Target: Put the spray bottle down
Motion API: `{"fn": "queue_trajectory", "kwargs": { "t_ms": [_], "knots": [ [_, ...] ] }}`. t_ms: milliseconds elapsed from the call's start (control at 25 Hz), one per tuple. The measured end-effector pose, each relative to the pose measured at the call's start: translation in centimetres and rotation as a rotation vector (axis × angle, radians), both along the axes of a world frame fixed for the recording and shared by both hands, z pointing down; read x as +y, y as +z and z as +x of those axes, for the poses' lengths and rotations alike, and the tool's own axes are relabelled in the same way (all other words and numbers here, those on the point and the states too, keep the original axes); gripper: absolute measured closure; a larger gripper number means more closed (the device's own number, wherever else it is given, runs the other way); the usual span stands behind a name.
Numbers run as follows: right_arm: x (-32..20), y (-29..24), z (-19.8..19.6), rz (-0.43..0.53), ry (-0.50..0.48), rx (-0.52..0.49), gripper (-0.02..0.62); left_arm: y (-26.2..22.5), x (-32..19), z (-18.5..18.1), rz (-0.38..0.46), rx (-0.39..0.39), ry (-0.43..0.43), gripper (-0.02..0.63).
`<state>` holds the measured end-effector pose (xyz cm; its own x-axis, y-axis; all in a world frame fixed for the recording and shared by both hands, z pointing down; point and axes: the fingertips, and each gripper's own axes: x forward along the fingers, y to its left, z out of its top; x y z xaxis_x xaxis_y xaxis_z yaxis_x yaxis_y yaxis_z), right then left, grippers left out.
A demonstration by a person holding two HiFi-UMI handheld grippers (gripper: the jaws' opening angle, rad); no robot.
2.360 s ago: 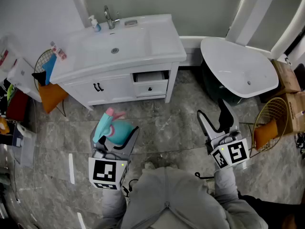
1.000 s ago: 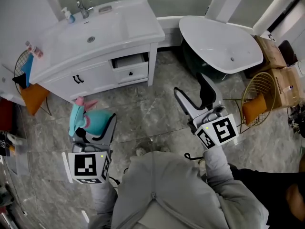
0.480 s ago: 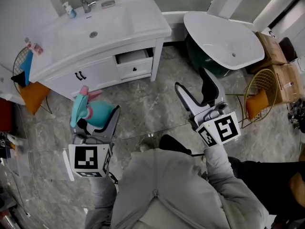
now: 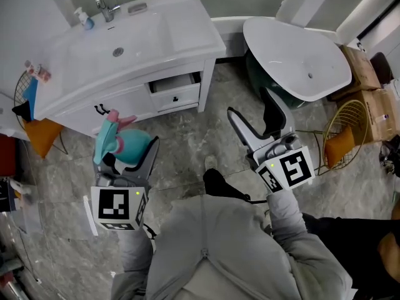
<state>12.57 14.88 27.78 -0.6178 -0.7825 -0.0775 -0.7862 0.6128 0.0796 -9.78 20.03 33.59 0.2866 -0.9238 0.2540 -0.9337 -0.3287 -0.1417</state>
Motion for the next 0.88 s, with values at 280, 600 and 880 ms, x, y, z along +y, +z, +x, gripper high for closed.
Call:
{"fn": "queue_trajectory", "kwargs": {
  "t_ms": [280, 600, 880],
  "knots": [
    [-9.3, -0.8, 1.8, 0.002, -0.082, -0.004, 0.260, -1.0, -10.0, 3.3, 0.021, 0.024, -0.034, 0.172],
    [-15.9, -1.2, 3.2, 0.009, -0.148, -0.024, 0.260, -2.4, -17.2, 5.8, 0.039, 0.017, -0.051, 0.172],
    [-21.1, -0.7, 2.9, -0.002, -0.133, -0.035, 0.260, -2.2, -23.4, 4.6, 0.040, 0.026, -0.053, 0.172]
  ]
}}
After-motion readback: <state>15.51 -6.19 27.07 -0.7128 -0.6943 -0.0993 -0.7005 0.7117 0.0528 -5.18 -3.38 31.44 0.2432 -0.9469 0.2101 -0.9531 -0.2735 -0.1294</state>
